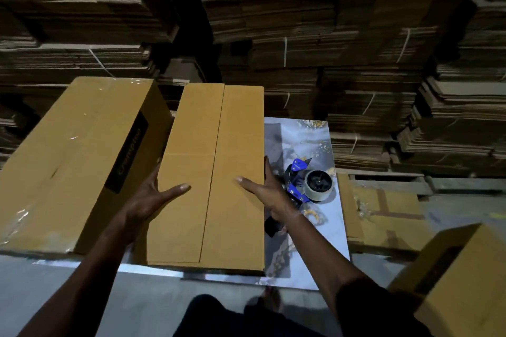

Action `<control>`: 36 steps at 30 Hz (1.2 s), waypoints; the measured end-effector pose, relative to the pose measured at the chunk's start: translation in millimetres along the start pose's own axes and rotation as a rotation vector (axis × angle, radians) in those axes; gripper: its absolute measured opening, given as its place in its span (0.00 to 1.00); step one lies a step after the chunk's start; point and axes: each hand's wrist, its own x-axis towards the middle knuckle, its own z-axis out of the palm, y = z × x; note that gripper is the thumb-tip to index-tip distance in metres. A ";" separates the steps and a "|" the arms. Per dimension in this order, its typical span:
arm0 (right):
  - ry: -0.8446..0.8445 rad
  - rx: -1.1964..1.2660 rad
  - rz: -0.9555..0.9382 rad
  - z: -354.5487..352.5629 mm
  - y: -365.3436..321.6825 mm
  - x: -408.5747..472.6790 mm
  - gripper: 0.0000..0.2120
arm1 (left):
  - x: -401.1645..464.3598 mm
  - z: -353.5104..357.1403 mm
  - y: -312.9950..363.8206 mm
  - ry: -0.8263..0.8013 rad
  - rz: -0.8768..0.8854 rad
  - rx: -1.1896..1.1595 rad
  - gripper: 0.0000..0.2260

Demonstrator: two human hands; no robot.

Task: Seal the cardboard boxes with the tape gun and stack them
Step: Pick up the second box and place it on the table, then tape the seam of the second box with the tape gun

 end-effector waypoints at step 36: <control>0.638 0.568 0.373 -10.8 -1.0 -3.4 0.18 | 150.0 -27.8 -3.9 -0.076 0.346 0.286 0.46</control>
